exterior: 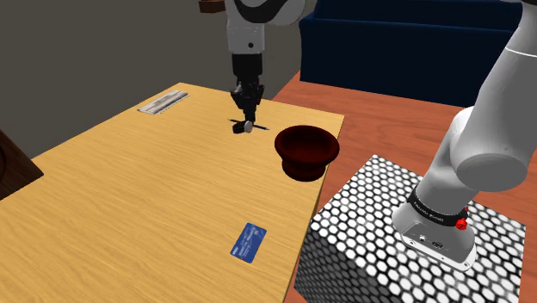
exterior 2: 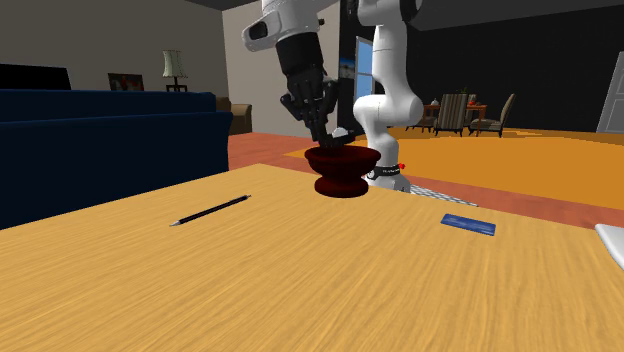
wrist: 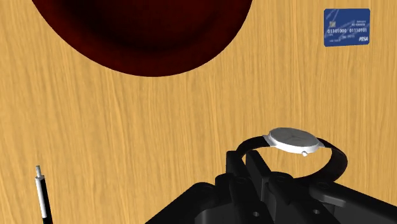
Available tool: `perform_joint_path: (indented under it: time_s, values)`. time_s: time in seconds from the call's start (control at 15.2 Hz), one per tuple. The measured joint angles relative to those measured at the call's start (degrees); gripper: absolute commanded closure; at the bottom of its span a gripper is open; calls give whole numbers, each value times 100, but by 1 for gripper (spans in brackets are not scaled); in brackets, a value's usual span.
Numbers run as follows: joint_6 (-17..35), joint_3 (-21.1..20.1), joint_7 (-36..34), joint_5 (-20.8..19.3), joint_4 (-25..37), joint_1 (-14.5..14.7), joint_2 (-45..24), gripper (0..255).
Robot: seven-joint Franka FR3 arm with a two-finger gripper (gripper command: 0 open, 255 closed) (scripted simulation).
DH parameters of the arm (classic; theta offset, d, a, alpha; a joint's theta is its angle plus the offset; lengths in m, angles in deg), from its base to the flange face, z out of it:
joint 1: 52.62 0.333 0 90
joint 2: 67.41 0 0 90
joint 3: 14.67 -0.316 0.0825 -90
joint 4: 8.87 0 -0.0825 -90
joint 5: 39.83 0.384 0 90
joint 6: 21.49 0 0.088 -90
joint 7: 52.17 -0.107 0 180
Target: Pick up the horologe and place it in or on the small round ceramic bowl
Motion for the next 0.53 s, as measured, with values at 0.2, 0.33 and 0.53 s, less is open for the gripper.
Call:
perform_joint_path:
  time_s: [0.2,0.33,0.53]
  values:
    - [-209,-1,-49,-6,189,0,27,255]
    - [-366,2,-77,-10,323,-4,52,255]
    - [-484,44,-5,22,164,-50,313,255]
